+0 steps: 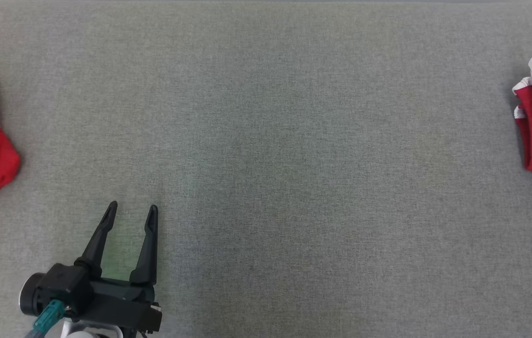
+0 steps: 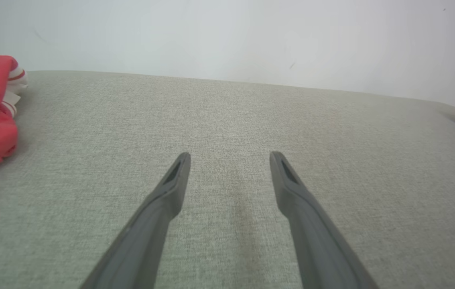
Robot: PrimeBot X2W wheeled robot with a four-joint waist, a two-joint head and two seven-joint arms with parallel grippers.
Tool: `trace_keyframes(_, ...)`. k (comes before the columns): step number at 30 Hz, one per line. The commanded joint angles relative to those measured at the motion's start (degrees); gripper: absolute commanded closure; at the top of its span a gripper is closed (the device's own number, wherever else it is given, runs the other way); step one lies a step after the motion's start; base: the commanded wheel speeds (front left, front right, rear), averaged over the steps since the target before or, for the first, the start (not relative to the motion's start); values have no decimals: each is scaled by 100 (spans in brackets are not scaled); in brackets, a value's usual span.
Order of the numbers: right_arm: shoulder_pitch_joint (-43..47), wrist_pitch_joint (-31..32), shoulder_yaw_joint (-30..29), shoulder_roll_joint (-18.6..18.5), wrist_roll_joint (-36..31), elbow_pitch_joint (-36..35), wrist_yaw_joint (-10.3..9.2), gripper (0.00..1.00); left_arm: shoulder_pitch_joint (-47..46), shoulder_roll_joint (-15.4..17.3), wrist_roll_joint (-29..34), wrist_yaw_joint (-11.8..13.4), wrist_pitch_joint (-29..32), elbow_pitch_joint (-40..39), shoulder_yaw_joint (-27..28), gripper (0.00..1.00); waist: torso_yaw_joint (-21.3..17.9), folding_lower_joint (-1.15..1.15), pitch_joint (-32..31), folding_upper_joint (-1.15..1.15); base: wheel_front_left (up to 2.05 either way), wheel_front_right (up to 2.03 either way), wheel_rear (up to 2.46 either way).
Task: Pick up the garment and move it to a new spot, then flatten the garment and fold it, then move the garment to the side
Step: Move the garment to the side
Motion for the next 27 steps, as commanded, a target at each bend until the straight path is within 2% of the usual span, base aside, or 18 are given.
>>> trace_keyframes(1, 144, -105, -24, -36, -14, -43, -14, 100, -96, 32, -63, 8, -21, 0, -25, 0, -40, -1, 29, -1, 0, 0, 0)
trace_keyframes(6, 210, -457, -174, -67, -281, -157, -15, 100, -136, 76, -62, 8, -21, 25, -89, 0, -89, -1, 75, -1, 0, 0, 0)
trace_keyframes(8, 241, -627, -221, -50, -466, -214, -15, 56, -125, 84, -73, 8, -21, 30, -104, 0, -102, -1, 87, -1, 0, 0, 0)
trace_keyframes(9, 245, -707, -274, -35, -556, -237, -15, 0, -126, 88, -74, 8, -21, 36, -113, 0, -109, -1, 90, -1, 0, 0, 0)
trace_keyframes(15, 245, -1091, -560, 71, -877, -111, -15, 0, -155, 96, -53, 8, -21, 51, -136, 0, -142, -1, 68, -1, 0, 0, 0)
trace_keyframes(20, 125, -1806, -811, 327, -954, 3, -15, 0, -175, 74, 94, 42, -21, -3, -107, 0, -137, -1, -103, -1, 0, 0, 0)
trace_keyframes(25, 372, -2518, -991, 987, -696, -88, -15, 0, 33, -36, 189, 78, -21, 5, 29, 0, -105, -1, -527, -1, 0, 0, 0)
trace_keyframes(26, 581, -2780, -1064, 1336, -504, -238, -15, 0, 161, -90, 234, 114, -21, 23, 123, 0, -99, -1, -761, -1, 0, 0, 0)
trace_keyframes(27, 716, -2881, -1108, 1507, -427, -331, -15, 0, 216, -121, 251, 128, -21, 46, 155, 0, -95, -1, -881, -1, 0, 0, 0)
